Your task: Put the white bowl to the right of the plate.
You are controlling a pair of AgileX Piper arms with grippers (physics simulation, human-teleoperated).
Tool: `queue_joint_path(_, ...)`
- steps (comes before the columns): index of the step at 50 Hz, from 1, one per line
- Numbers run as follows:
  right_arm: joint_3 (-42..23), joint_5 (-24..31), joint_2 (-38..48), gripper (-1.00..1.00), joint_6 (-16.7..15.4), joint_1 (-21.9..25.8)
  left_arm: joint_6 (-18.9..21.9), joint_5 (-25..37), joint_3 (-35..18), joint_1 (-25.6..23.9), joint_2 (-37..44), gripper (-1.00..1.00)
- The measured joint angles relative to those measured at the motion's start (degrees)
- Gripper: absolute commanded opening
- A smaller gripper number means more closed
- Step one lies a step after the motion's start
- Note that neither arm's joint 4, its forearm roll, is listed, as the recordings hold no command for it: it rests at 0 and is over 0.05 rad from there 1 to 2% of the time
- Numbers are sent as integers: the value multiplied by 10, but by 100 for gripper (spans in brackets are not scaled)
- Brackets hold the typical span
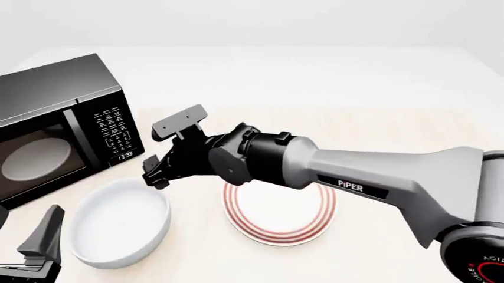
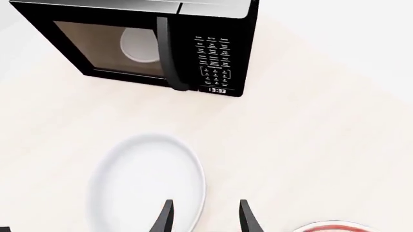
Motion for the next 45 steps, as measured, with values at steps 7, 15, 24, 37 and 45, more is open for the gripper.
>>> queue_joint_path(7, 7, -12, 11, 100, 12, -6, 0, 0, 0, 0, 0, 100)
queue_joint_path(15, 5, -20, 29, 100, 22, -10, 0, 0, 0, 0, 0, 100)
queue_joint_path(24, -9, -23, 56, 100, 34, -10, 0, 0, 0, 0, 0, 100)
queue_joint_path(37, -25, -33, 92, 100, 53, -3, 0, 0, 0, 0, 0, 100)
queue_joint_path(45, -29, -41, 109, 100, 64, 2, 0, 0, 0, 0, 0, 100)
